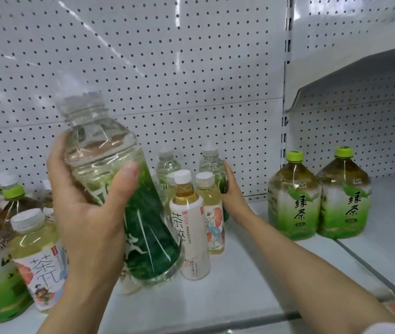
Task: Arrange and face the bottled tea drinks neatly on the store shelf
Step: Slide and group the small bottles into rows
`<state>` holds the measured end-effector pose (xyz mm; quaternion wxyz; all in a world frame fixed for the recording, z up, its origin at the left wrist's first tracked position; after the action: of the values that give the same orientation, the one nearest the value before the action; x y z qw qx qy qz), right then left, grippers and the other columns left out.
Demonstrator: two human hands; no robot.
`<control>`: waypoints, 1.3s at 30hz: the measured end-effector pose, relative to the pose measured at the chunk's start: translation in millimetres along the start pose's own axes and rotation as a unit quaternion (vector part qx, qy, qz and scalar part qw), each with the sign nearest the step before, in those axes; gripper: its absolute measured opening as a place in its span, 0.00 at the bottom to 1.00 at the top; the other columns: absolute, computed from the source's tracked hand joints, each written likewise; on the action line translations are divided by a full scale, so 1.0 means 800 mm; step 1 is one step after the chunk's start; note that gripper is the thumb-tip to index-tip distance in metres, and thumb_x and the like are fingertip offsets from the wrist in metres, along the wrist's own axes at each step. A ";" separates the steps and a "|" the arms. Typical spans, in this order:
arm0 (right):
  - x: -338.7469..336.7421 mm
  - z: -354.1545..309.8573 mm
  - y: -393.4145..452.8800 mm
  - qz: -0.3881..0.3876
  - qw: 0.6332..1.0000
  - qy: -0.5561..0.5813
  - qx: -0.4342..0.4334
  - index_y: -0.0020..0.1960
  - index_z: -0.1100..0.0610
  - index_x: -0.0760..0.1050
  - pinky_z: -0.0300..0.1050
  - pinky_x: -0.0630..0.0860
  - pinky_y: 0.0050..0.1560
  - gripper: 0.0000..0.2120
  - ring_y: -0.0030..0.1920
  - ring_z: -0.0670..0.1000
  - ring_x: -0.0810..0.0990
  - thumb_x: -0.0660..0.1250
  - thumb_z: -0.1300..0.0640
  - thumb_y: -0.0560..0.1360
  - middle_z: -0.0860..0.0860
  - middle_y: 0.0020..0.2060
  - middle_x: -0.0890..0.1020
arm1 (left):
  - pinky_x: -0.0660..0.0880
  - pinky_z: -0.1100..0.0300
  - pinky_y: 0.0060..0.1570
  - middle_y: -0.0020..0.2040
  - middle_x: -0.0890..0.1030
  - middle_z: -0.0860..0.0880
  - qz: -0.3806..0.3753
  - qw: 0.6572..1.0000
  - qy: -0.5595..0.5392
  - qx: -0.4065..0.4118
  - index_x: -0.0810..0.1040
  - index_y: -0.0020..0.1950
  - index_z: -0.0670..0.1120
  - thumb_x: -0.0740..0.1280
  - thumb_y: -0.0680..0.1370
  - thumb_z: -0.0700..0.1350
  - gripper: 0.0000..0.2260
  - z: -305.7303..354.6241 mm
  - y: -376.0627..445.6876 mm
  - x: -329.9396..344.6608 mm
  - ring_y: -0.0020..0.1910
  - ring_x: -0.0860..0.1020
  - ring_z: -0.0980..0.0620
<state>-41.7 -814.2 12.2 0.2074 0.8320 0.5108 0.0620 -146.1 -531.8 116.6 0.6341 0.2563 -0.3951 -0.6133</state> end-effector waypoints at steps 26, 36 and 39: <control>-0.038 -0.158 -0.274 0.056 0.994 -0.004 -0.098 0.79 0.36 0.49 0.47 0.53 0.73 0.33 0.72 0.33 0.51 0.62 0.45 0.80 0.25 0.72 0.52 | 0.60 0.81 0.61 0.65 0.68 0.70 -0.039 0.989 0.099 -0.105 0.67 0.73 0.53 0.76 0.72 0.48 0.32 0.023 -0.140 -0.026 0.63 0.65 0.78; 0.054 -0.185 -0.393 -0.038 0.993 0.070 -0.085 0.79 0.37 0.51 0.49 0.53 0.79 0.34 0.75 0.32 0.53 0.60 0.42 0.76 0.26 0.74 0.53 | 0.59 0.82 0.62 0.71 0.69 0.61 -0.006 0.978 0.160 -0.130 0.67 0.74 0.55 0.76 0.68 0.56 0.37 0.086 -0.185 -0.129 0.69 0.65 0.67; 0.097 -0.193 -0.411 -0.061 0.991 0.078 -0.085 0.78 0.34 0.52 0.49 0.54 0.78 0.32 0.75 0.32 0.53 0.60 0.43 0.77 0.19 0.68 0.54 | 0.59 0.82 0.62 0.70 0.69 0.63 0.012 0.977 0.171 -0.131 0.67 0.74 0.56 0.76 0.67 0.58 0.37 0.099 -0.180 -0.178 0.68 0.65 0.70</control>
<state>-325.2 -573.8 9.4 0.2398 0.7714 0.5681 0.1571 -284.1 -396.4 17.2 0.7277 0.2672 -0.2008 -0.5990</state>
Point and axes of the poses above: each hand's wrist, its own y-axis towards the middle knuckle, its own x-axis out of the palm, z = x × y, the point moved 1 cm from there along y, towards the middle knuckle
